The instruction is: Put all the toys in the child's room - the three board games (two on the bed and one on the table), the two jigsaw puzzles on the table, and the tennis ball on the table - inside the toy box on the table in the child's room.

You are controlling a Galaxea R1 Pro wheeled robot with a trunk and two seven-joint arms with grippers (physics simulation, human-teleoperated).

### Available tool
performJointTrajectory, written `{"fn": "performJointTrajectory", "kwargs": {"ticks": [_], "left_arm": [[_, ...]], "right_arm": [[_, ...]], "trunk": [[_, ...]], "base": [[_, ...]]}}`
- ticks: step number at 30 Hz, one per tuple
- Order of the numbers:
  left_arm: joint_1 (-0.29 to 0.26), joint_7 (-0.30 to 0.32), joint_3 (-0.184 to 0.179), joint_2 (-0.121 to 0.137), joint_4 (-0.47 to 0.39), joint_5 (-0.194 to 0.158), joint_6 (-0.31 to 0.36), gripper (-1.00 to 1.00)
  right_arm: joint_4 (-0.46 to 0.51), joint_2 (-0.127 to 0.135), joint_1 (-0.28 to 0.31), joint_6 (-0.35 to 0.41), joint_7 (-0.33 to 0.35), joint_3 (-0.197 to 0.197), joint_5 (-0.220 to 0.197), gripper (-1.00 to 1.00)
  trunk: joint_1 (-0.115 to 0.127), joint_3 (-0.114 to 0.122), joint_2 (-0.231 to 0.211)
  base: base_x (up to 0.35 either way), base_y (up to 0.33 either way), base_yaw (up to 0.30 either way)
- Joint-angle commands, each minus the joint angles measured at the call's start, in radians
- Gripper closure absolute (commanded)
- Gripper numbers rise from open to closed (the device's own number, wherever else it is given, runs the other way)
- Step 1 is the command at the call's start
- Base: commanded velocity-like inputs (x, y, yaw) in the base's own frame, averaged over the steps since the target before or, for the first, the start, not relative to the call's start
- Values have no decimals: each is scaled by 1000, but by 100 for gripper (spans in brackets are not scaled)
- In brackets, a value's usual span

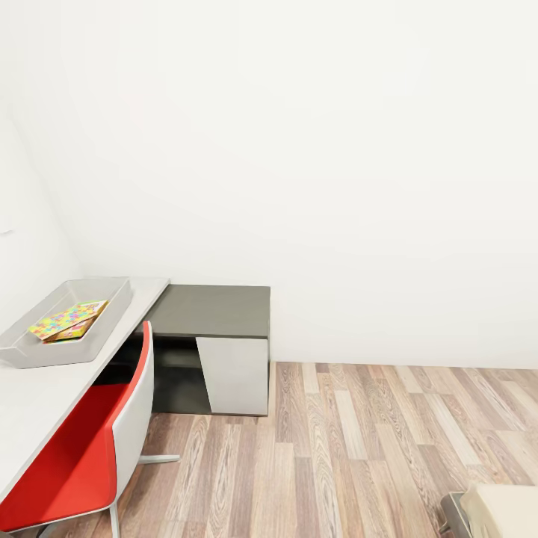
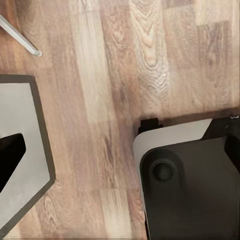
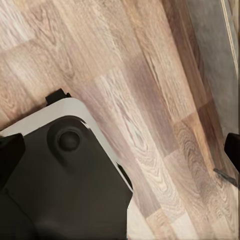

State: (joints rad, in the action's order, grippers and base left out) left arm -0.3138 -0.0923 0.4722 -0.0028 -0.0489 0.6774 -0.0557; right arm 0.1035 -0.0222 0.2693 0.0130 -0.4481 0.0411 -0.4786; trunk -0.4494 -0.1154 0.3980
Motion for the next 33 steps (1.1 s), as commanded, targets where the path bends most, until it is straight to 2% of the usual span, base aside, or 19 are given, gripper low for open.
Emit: {"fn": "performJointTrajectory", "kwargs": {"ticks": [1,8,15,20,25,33], "left_arm": [[5,-4,8,0,1,10,-3,-100],[45,-4,9,4,1,11,-2,-100],[85,-4,8,12,1,11,1,-100],[117,-4,6,23,1,11,2,-100],[132,-2,5,35,2,11,7,-100],[147,-1,5,45,15,11,21,-100]], "right_arm": [[1,1,-9,-2,-5,5,-5,-100],[-21,3,-28,-48,-5,5,-10,-100],[-73,0,-31,-56,-4,5,-16,-100],[-89,6,-61,-56,-5,4,-17,-100],[-91,8,-83,-56,-4,4,-12,-100],[-91,8,-88,-56,-4,3,-10,-100]], "trunk": [[-1,-2,2],[-1,-2,2],[-1,-2,2],[-1,-2,2],[-1,-2,2],[-1,-2,2]], "base": [[0,0,0],[0,0,0],[0,0,0],[0,0,0],[0,0,0],[0,0,0]]}}
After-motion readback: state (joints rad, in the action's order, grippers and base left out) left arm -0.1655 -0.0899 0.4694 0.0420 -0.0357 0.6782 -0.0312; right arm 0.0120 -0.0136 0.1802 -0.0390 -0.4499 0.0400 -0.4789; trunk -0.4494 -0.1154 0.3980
